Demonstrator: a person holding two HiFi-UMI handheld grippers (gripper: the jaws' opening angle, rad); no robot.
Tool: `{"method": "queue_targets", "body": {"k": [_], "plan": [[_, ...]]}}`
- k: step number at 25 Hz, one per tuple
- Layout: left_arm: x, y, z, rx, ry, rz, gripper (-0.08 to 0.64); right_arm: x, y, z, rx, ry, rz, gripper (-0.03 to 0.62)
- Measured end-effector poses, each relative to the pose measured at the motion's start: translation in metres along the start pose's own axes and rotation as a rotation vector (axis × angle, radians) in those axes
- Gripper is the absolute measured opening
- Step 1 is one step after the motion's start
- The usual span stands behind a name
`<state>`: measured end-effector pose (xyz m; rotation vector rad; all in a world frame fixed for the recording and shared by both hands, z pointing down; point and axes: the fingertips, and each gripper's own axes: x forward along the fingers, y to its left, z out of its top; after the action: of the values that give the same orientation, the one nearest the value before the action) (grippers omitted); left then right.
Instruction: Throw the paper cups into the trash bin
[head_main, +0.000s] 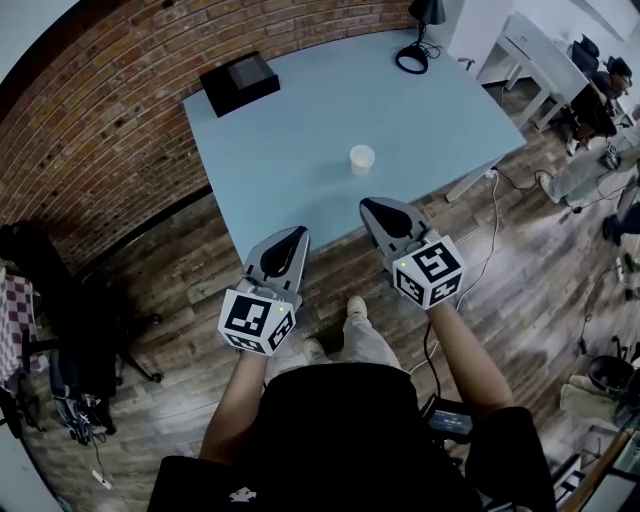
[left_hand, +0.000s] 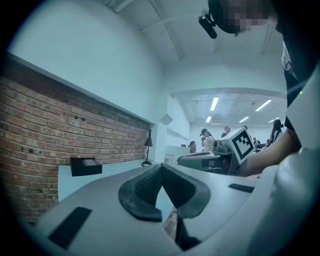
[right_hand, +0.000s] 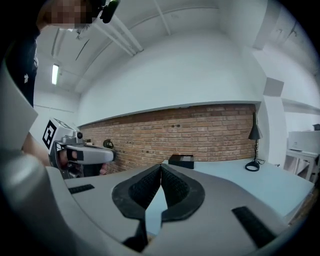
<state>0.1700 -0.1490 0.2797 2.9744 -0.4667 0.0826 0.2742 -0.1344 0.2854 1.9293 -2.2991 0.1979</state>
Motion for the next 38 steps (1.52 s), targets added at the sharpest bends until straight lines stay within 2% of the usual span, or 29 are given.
{"method": "queue_targets", "body": {"k": [7, 11, 15, 18, 24, 29, 38], "plan": [[0.041, 0.01, -0.013, -0.03, 0.032, 0.079, 0.0, 0.031, -0.053, -0.03, 0.043, 0.082, 0.086, 0.005], [0.06, 0.016, -0.018, -0.04, 0.047, 0.121, 0.0, 0.052, -0.085, -0.052, 0.022, 0.153, 0.115, 0.005], [0.07, 0.023, -0.023, -0.043, 0.064, 0.171, 0.0, 0.076, -0.109, -0.076, -0.043, 0.233, 0.138, 0.016], [0.074, 0.027, -0.03, -0.05, 0.074, 0.207, 0.0, 0.092, -0.122, -0.093, -0.098, 0.285, 0.162, 0.081], [0.076, 0.032, -0.045, -0.074, 0.104, 0.274, 0.0, 0.124, -0.144, -0.138, -0.266, 0.44, 0.209, 0.161], [0.076, 0.035, -0.053, -0.084, 0.123, 0.316, 0.0, 0.143, -0.158, -0.173, -0.381, 0.564, 0.226, 0.169], [0.07, 0.045, -0.059, -0.088, 0.136, 0.383, 0.0, 0.161, -0.163, -0.216, -0.471, 0.694, 0.257, 0.169]]}}
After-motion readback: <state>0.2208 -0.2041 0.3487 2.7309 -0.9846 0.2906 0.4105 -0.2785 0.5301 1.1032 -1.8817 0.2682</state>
